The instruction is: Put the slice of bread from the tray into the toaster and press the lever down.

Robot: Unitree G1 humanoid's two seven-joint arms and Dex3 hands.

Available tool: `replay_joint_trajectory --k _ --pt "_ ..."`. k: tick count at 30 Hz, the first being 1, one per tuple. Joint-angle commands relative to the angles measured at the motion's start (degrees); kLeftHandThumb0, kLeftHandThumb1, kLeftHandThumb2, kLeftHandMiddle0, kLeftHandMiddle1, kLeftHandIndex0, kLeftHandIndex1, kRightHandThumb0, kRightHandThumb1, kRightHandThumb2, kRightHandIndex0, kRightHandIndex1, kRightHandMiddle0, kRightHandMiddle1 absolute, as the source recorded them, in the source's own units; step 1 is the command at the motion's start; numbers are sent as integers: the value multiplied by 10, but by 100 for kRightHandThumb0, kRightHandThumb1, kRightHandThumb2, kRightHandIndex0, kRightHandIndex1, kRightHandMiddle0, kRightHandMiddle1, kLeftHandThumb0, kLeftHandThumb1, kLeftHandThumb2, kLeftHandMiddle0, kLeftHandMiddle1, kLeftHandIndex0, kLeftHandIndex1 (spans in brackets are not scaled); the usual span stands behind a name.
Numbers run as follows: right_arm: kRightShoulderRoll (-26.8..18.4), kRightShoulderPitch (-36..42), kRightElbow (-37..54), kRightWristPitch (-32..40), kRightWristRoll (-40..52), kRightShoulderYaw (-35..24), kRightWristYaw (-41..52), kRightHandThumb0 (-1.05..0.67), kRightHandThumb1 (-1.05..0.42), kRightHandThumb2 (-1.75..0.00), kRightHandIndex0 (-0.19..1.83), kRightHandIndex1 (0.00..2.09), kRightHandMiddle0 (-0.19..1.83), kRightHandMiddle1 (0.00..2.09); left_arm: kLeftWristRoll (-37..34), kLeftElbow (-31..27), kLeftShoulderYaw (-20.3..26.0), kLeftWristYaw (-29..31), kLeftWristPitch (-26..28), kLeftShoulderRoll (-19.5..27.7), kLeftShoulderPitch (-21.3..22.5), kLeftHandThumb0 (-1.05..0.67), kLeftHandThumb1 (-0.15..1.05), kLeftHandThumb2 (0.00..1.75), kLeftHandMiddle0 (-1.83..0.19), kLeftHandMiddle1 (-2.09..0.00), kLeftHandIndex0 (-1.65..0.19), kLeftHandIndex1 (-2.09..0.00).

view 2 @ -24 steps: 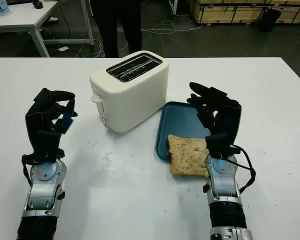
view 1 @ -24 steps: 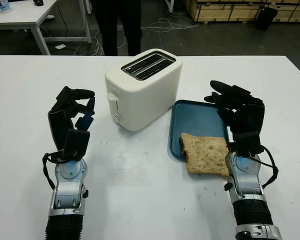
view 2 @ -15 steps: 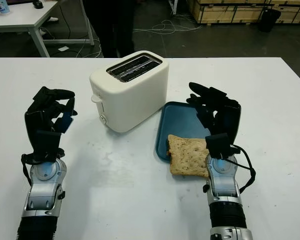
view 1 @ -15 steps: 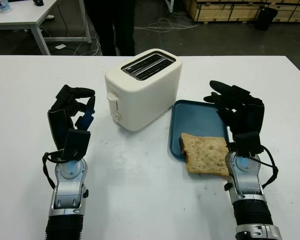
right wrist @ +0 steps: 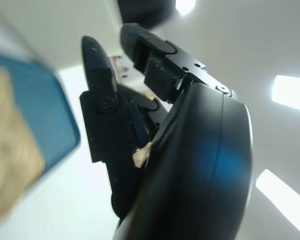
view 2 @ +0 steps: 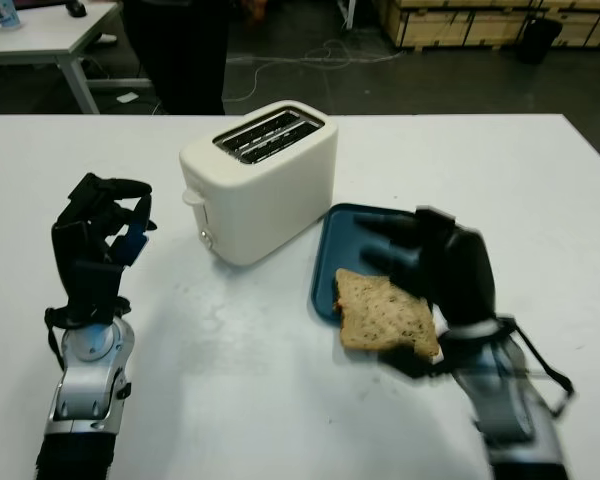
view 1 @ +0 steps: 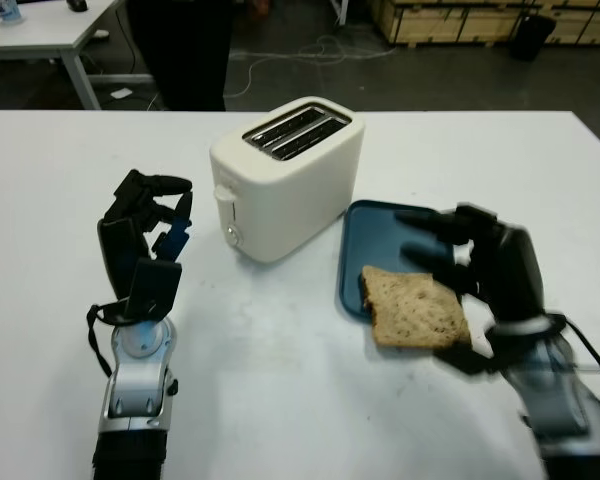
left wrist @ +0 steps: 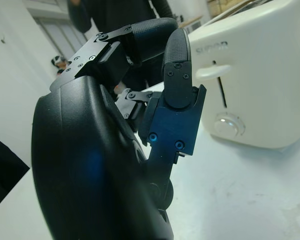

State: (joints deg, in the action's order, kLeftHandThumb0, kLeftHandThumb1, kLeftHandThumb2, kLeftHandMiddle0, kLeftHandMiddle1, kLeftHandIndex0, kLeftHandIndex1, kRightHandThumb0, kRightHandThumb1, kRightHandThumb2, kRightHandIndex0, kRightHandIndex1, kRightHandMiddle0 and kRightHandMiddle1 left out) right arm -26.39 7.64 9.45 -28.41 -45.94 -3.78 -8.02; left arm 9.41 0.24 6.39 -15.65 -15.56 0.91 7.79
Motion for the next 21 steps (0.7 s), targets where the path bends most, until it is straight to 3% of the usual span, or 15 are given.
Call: replay_joint_trajectory --k 1,12,17,21 --pt "-13 30 23 25 -44 9 7 -72 -80 0 38 5 43 0 4 -3 -2 0 -1 2 7 -47 92 28 -69 -161 -63 -122" --pt "-36 83 20 103 -179 63 -19 -88 -86 -1 3 0 11 0 2 -7 1 2 5 4 8 -47 92 27 -67 -162 -62 -122" --pt "-46 76 -5 140 -222 89 -44 -93 -89 -1 0 0 7 0 -2 -7 3 5 3 4 7 -47 92 28 -68 -161 -62 -122" --pt "-54 78 11 171 -222 101 -10 -93 -90 -1 0 0 3 0 0 -6 2 3 2 4 6 -47 92 28 -68 -161 -63 -122"
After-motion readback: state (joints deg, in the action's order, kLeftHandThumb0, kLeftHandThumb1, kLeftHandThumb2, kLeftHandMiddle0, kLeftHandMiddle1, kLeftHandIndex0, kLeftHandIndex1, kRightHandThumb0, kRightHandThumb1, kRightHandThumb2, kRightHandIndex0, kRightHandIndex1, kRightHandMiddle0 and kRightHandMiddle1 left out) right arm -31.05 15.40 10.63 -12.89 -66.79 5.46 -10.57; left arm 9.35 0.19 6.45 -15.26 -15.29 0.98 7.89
